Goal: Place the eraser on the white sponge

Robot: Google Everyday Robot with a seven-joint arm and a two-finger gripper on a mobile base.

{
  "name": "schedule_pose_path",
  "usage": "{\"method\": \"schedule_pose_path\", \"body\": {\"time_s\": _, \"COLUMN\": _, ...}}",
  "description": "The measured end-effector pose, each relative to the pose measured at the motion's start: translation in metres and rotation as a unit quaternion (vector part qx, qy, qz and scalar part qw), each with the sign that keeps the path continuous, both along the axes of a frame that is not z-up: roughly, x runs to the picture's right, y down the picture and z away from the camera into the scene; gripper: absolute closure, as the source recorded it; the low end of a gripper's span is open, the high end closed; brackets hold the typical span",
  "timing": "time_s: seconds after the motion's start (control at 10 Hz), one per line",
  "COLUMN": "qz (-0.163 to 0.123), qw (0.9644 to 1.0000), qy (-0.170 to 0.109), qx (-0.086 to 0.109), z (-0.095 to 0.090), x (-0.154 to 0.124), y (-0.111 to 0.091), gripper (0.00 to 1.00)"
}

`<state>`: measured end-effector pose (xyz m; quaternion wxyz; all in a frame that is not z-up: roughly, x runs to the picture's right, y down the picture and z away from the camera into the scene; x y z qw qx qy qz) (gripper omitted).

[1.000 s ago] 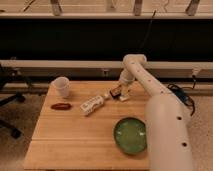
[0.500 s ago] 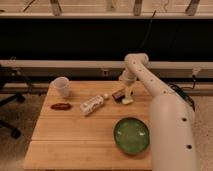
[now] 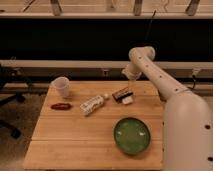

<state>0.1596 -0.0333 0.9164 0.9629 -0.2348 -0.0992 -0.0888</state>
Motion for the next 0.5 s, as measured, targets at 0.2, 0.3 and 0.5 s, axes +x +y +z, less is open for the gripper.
{"method": "schedule_pose_path", "body": {"time_s": 0.2, "qz": -0.002, "qw": 1.0000, "qy": 0.005, "qx": -0.004, "z": -0.007, "x": 0.014, "y": 0.008, "gripper": 0.20}}
{"method": "schedule_pose_path", "body": {"time_s": 0.3, "qz": 0.000, "qw": 1.0000, "qy": 0.004, "qx": -0.005, "z": -0.010, "x": 0.028, "y": 0.015, "gripper": 0.20}}
{"method": "schedule_pose_path", "body": {"time_s": 0.5, "qz": -0.002, "qw": 1.0000, "qy": 0.002, "qx": -0.003, "z": -0.008, "x": 0.029, "y": 0.014, "gripper": 0.20}}
